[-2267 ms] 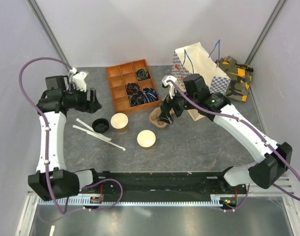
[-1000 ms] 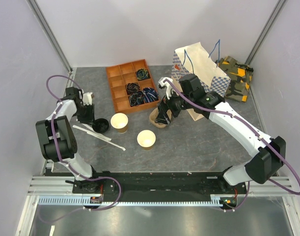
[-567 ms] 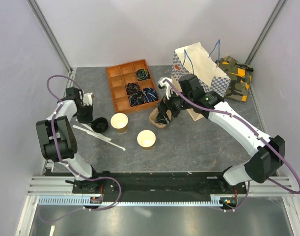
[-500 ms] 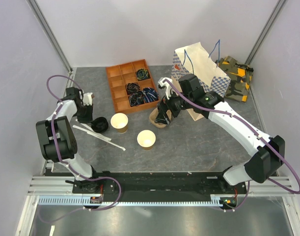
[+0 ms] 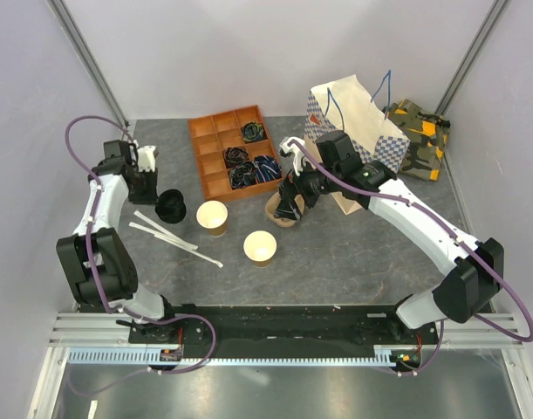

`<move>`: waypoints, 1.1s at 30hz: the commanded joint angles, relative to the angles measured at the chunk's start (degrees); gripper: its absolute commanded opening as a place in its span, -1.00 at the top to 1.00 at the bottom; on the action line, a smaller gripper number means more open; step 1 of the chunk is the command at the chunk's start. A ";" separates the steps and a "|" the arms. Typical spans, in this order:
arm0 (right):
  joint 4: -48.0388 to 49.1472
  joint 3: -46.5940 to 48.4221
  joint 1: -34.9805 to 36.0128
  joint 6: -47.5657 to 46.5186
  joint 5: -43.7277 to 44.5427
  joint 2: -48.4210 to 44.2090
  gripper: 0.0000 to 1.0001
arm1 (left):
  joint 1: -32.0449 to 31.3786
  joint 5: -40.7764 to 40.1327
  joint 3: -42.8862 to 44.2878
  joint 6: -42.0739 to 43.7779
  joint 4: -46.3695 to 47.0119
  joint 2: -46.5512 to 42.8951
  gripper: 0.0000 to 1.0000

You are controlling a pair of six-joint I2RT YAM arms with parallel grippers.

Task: Pack the takeout coffee

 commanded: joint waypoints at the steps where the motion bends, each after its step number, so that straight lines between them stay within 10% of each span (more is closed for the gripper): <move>1: -0.30 3.52 -0.13 -2.29 -0.28 0.52 -0.96 | -0.05 1.81 3.60 1.19 -3.49 -2.05 0.95; 33: -3.99 5.46 -0.13 -3.36 -2.47 3.16 -0.96 | -0.75 9.02 -0.79 -0.22 1.17 6.31 0.65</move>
